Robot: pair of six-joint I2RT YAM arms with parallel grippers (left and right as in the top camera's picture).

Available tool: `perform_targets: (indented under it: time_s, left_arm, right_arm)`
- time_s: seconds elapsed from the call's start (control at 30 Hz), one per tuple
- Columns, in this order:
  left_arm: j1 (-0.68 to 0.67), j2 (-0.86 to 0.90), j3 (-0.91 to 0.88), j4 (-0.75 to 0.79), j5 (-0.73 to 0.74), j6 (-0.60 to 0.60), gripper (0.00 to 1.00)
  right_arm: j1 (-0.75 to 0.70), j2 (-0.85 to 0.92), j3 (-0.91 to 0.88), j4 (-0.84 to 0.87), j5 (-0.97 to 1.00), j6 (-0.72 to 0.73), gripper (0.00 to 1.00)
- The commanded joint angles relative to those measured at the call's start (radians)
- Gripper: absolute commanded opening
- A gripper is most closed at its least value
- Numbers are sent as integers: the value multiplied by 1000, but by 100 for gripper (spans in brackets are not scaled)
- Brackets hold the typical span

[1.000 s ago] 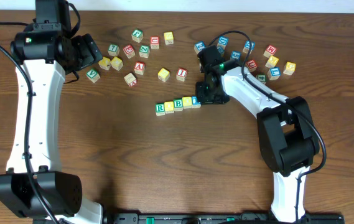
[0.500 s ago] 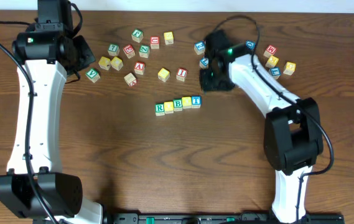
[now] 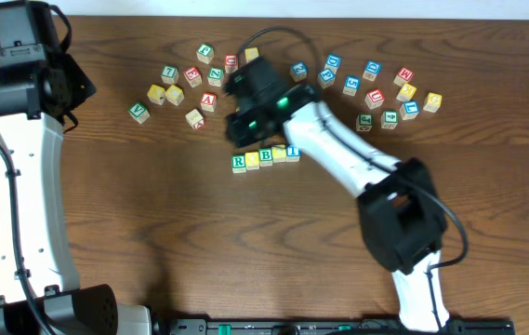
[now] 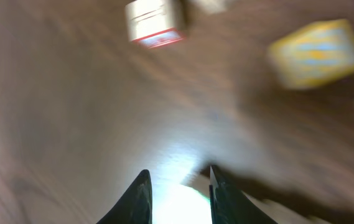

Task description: Spell out ROBOT

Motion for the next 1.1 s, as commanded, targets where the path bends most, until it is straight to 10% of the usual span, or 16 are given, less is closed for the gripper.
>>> perform_targets:
  time_s: [0.0, 1.07]
  left_arm:
    - [6, 2, -6, -12, -17, -6, 17]
    - [6, 45, -8, -41, -9, -9, 24]
  right_arm:
    - [56, 43, 10, 14, 47, 40, 26]
    - [132, 97, 10, -70, 235, 77, 27]
